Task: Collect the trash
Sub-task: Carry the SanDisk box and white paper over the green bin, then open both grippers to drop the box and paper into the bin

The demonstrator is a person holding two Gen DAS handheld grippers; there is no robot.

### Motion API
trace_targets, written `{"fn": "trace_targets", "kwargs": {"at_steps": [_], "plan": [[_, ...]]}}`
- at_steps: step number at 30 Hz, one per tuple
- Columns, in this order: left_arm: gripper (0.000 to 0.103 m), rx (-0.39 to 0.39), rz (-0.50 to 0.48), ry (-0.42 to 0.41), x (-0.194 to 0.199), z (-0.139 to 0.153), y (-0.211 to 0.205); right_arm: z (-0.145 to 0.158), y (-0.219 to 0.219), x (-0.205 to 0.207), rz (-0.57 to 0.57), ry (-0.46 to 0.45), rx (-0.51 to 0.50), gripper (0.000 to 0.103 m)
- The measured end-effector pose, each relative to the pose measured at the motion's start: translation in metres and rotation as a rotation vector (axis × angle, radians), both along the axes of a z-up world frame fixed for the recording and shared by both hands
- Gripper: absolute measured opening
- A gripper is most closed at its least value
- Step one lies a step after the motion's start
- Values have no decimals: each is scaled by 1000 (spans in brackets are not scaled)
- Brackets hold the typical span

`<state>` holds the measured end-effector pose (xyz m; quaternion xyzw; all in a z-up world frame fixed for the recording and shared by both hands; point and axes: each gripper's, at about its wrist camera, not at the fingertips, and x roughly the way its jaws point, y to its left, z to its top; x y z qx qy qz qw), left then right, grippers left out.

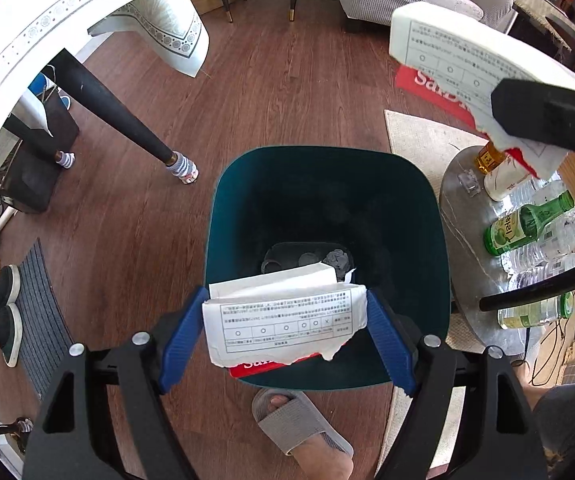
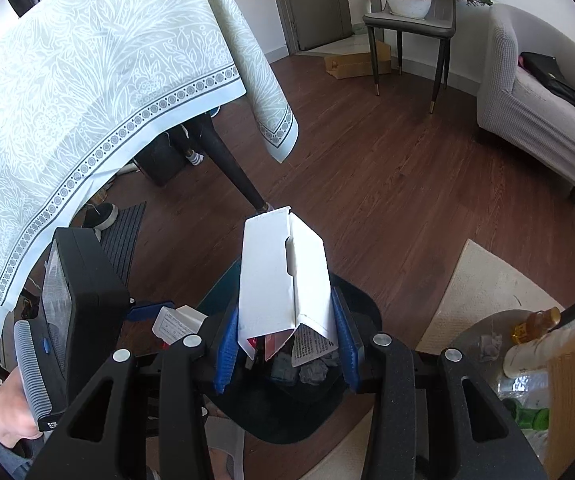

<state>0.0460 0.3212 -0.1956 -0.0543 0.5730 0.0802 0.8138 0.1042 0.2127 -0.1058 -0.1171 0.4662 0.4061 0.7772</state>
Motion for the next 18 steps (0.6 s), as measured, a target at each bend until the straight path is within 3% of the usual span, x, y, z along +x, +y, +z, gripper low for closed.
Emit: {"fn": "trace_targets", "kwargs": {"at_steps": [6,11,18], "plan": [[91,6,14,13,-2,-6,10,-37,11,6,0,66,-52,42],[91,13,33,-44,-9,10,16,-71,14,8,-16,142,-85,42],[78,-6,56,-189,-23,59,16,-98,29,-5,17,171,-155,43]]}}
